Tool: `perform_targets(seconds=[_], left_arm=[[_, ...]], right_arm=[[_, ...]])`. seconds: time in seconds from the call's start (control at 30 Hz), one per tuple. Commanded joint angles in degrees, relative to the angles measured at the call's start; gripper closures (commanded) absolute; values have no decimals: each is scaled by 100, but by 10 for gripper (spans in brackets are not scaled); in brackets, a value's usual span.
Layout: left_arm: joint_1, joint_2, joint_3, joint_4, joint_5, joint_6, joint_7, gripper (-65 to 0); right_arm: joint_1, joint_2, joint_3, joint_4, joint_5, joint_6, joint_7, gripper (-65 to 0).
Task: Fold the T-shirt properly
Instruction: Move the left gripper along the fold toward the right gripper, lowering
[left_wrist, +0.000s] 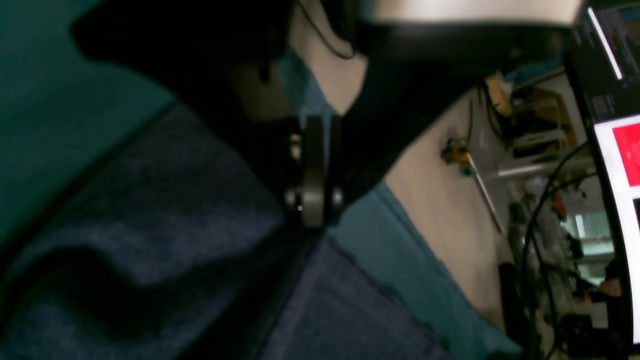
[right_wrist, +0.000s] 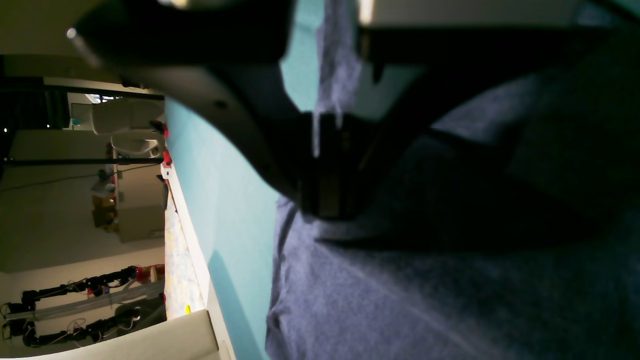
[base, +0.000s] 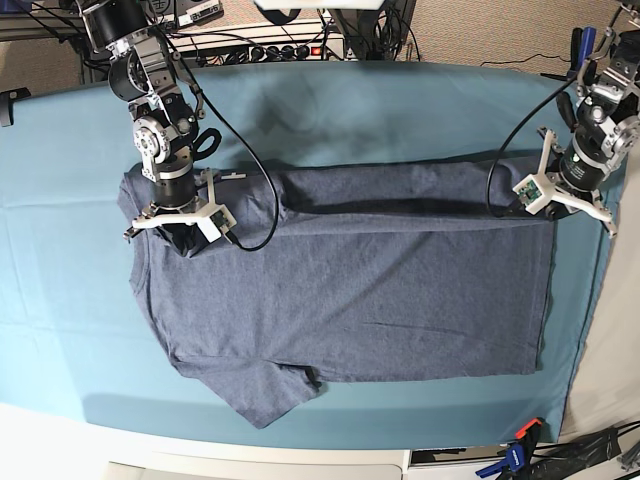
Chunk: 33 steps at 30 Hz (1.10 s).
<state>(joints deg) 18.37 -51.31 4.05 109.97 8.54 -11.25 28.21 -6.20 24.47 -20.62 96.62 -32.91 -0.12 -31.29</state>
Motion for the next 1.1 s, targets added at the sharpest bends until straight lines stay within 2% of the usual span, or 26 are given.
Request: perform_targets(seconds=[0.0, 0.2, 0.3, 0.47, 0.57, 1.07], left_arm=[[-48, -125, -48, -44, 87, 81, -46, 0], [-341, -125, -48, -603, -15, -96, -262, 0], [-531, -125, -48, -634, -247, -240, -264, 0], [-614, -122, -42, -632, -437, -275, -306, 0], [-614, -122, -22, -632, -435, -535, -361, 0], [-616, -125, 7, -632, -435, -535, -520, 0]], right_arm=[[79, 61, 48, 76, -48, -120, 17, 0], [81, 61, 46, 76, -50, -120, 48, 0], [81, 61, 46, 76, -48, -120, 46, 0], [81, 61, 48, 76, -50, -120, 24, 0], [81, 61, 48, 76, -50, -122, 22, 0], [81, 61, 48, 76, -50, -122, 7, 0]])
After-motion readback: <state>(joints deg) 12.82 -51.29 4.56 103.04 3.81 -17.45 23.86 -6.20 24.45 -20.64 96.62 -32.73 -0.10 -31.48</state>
